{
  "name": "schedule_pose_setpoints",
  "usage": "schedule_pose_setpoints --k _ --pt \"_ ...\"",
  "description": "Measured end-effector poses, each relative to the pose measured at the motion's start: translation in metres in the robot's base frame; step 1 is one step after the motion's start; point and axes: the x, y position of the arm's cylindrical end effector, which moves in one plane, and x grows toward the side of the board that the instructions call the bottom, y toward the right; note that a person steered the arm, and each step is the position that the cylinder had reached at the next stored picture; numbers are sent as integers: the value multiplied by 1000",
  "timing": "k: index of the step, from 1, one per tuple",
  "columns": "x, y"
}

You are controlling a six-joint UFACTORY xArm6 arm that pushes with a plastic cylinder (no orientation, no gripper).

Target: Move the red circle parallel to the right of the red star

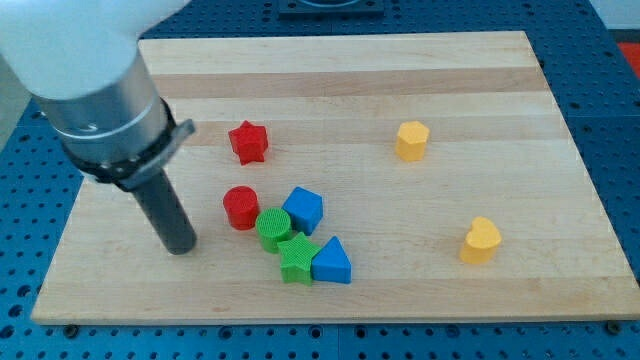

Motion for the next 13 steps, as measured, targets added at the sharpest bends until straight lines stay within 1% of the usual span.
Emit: schedule_pose_setpoints --k 2,3,4,6,7,8,9,10,11,12,13 --pt "-5 36" --pt "-32 45" --pt "-71 52" --pt "-173 75" --pt "-180 75" --pt "-169 75" --pt "-154 69" --pt "-123 64" --pt "-104 75" --pt "-128 104" --pt "-167 120"
